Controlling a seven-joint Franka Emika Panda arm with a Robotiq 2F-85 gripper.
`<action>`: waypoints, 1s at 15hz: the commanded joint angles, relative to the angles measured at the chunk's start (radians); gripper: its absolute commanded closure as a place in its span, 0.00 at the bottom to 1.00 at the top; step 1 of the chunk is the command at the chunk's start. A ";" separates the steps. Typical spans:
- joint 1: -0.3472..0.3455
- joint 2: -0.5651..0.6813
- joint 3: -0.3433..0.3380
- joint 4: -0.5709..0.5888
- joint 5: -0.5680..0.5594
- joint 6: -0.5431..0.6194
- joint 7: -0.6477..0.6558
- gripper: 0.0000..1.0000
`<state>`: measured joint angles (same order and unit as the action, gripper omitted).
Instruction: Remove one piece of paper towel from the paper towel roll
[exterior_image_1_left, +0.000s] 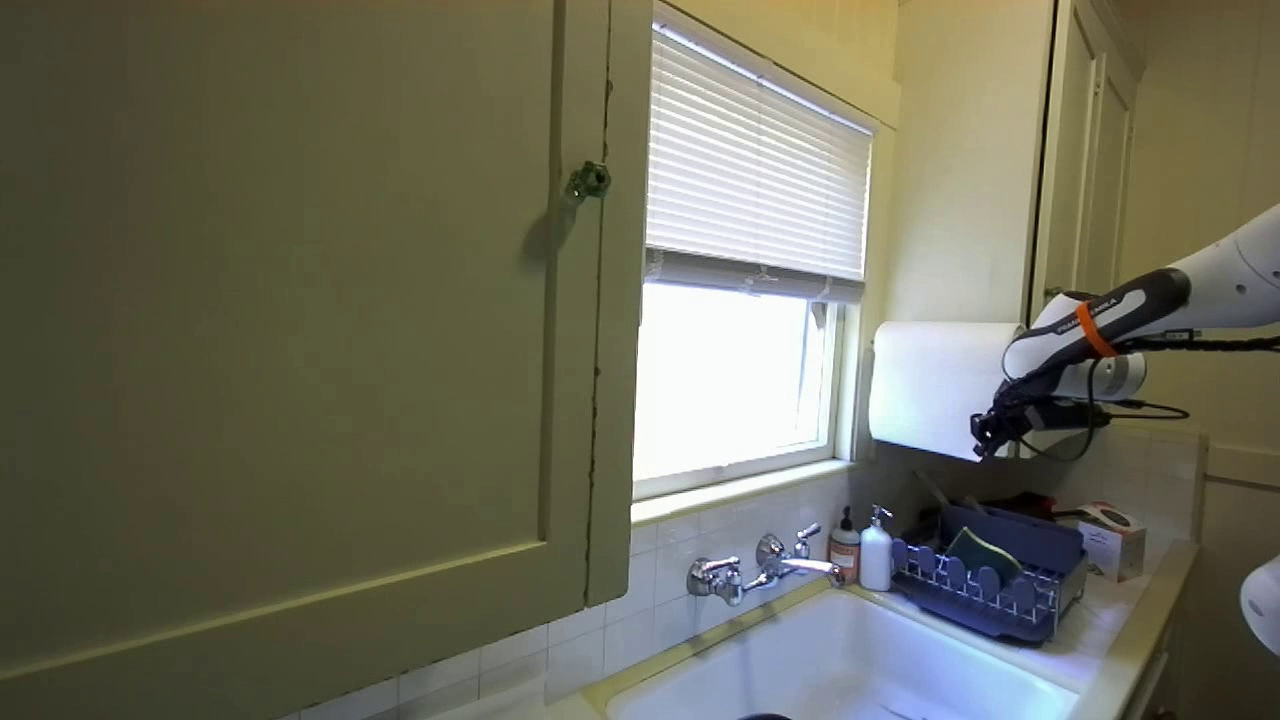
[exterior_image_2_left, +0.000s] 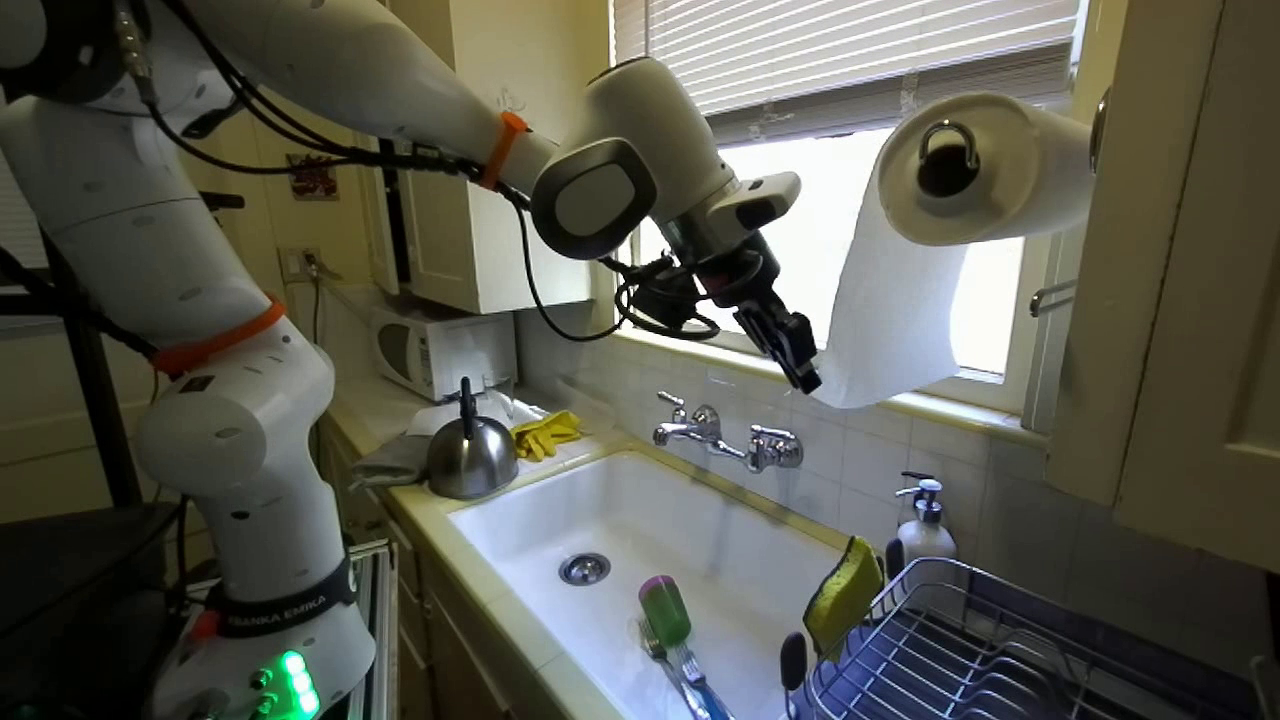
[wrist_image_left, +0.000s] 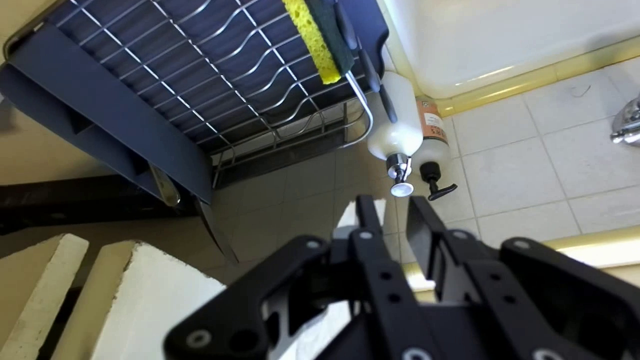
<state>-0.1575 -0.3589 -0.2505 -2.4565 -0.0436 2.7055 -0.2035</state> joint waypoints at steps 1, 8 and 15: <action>-0.056 -0.100 0.055 -0.047 -0.059 -0.043 0.068 0.44; -0.056 -0.300 0.056 -0.115 -0.112 -0.067 -0.028 0.00; 0.009 -0.392 0.020 -0.139 -0.102 -0.053 -0.119 0.01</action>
<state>-0.1538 -0.7507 -0.2256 -2.5974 -0.1377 2.6552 -0.3285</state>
